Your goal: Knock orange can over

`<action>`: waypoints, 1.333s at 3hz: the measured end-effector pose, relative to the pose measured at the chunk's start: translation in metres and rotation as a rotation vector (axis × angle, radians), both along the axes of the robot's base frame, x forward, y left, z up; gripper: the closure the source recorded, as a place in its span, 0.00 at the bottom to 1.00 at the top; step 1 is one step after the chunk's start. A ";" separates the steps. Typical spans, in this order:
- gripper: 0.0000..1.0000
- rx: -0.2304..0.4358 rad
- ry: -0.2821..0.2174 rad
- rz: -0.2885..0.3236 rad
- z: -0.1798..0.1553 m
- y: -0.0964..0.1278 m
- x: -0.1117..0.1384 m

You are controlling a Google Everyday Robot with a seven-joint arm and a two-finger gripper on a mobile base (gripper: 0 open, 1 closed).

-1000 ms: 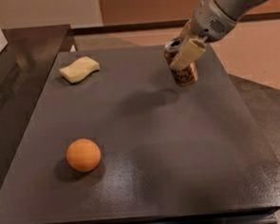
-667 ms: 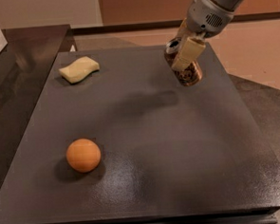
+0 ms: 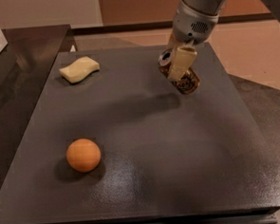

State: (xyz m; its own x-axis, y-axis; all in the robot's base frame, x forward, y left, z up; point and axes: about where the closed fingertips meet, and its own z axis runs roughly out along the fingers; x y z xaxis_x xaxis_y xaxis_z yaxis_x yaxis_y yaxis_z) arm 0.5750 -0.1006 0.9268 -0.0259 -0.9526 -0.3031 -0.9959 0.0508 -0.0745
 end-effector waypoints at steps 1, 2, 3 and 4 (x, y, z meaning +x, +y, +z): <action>0.60 -0.041 0.025 0.024 -0.012 0.010 -0.001; 0.36 -0.070 0.050 0.043 -0.024 0.019 -0.001; 0.13 -0.092 0.068 0.063 -0.034 0.029 0.000; 0.00 -0.102 0.082 0.078 -0.042 0.038 -0.001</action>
Offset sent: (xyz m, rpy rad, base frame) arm -0.0166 0.0194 -0.0371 -0.1359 0.1373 0.0785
